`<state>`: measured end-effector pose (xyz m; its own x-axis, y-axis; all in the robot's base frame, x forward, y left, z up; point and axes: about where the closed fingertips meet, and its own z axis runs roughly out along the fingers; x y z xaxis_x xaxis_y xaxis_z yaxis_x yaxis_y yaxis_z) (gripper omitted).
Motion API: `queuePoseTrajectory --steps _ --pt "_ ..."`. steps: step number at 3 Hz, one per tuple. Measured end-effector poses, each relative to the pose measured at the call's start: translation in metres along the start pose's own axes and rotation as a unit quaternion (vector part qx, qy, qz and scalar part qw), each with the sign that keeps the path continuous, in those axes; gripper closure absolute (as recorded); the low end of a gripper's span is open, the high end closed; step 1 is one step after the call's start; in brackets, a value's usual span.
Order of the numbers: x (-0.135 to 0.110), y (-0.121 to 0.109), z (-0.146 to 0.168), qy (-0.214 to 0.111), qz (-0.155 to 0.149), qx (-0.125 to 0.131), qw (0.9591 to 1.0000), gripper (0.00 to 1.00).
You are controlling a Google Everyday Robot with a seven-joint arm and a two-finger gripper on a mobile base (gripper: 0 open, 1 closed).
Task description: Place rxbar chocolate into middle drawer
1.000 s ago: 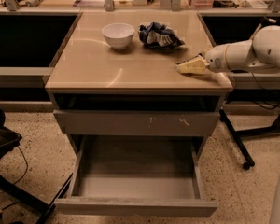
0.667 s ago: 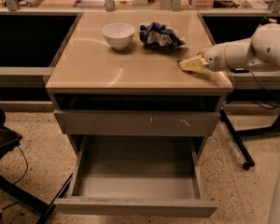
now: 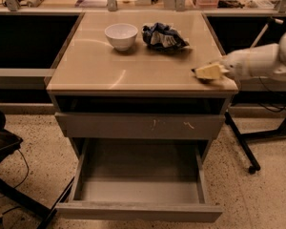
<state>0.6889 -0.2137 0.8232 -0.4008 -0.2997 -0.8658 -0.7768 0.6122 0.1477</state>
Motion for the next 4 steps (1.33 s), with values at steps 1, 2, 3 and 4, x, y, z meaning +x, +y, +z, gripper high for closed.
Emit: queuePoseTrajectory --steps 1,2,3,4 --pt "0.041 0.063 -0.099 0.003 0.055 -0.048 0.9973 1.00" --pt "0.099 0.118 -0.212 0.029 0.102 -0.065 0.9923 1.00" --pt "0.099 0.117 -0.212 0.029 0.102 -0.065 0.9923 1.00" --pt "0.117 0.128 -0.197 0.024 0.110 -0.061 0.9917 1.00"
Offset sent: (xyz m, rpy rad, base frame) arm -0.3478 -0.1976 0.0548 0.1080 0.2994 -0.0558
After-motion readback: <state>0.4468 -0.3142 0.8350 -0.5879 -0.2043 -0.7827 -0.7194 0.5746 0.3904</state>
